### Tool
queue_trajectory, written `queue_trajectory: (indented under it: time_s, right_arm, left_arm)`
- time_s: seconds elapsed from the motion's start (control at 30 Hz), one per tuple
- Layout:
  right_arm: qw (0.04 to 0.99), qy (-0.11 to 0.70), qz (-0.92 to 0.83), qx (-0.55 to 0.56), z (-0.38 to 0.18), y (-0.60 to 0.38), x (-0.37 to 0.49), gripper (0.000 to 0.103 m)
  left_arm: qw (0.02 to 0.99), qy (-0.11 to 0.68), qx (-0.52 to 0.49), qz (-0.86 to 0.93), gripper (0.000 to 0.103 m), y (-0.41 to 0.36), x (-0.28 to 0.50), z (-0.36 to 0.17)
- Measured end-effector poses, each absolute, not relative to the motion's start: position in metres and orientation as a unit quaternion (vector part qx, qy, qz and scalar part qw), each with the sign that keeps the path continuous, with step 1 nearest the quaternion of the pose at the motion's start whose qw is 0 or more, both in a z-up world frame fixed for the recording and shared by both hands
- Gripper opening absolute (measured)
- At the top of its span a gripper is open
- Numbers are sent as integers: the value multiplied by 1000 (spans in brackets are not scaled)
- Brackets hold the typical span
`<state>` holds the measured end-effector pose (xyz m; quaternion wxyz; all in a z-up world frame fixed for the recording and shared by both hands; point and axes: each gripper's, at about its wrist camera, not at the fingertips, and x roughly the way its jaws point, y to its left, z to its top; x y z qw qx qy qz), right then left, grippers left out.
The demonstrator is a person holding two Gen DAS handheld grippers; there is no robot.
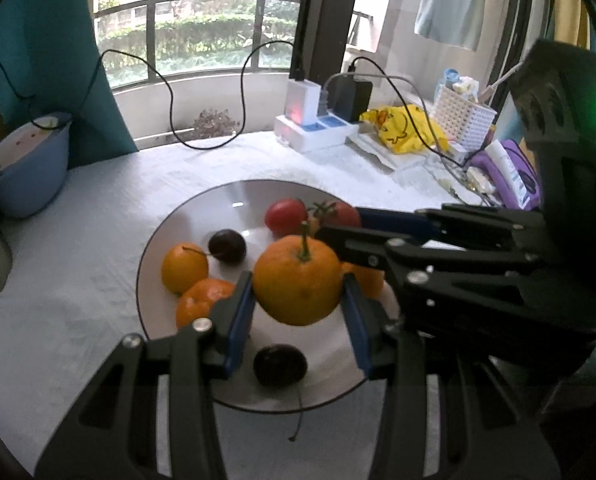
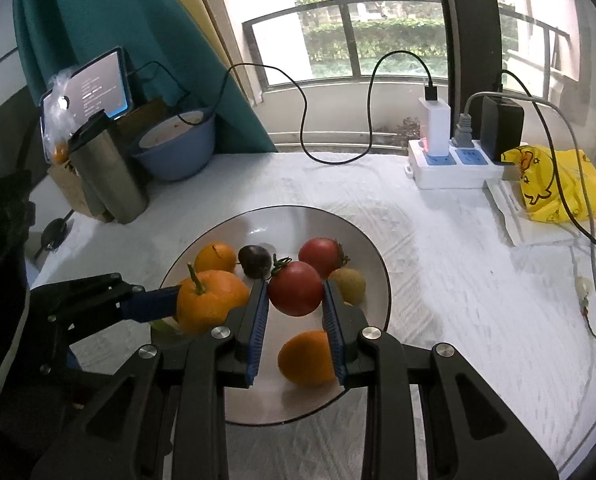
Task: Organize fruits
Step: 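Carry both fruits onto the white plate and open both tools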
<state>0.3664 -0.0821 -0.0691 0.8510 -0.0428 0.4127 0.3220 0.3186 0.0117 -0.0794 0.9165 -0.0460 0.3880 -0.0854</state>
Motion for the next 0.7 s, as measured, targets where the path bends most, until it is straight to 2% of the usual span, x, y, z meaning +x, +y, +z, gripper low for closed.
queue_trajectory:
  time_s: [0.43,0.53,0.7]
  right_arm:
    - [851,423,309,-43,-73,-83,368,30]
    - [856,417,304,-42,-65,-87,365,34]
    - [861,410,296,-50,-56,-90,355,35]
  left_arm:
    - [913,397,-46,-77,46,10,314,-79]
    - [915,393,-48,-76,47,12,309,-76]
    - [920,382,-54,-74,49,15,295,-68]
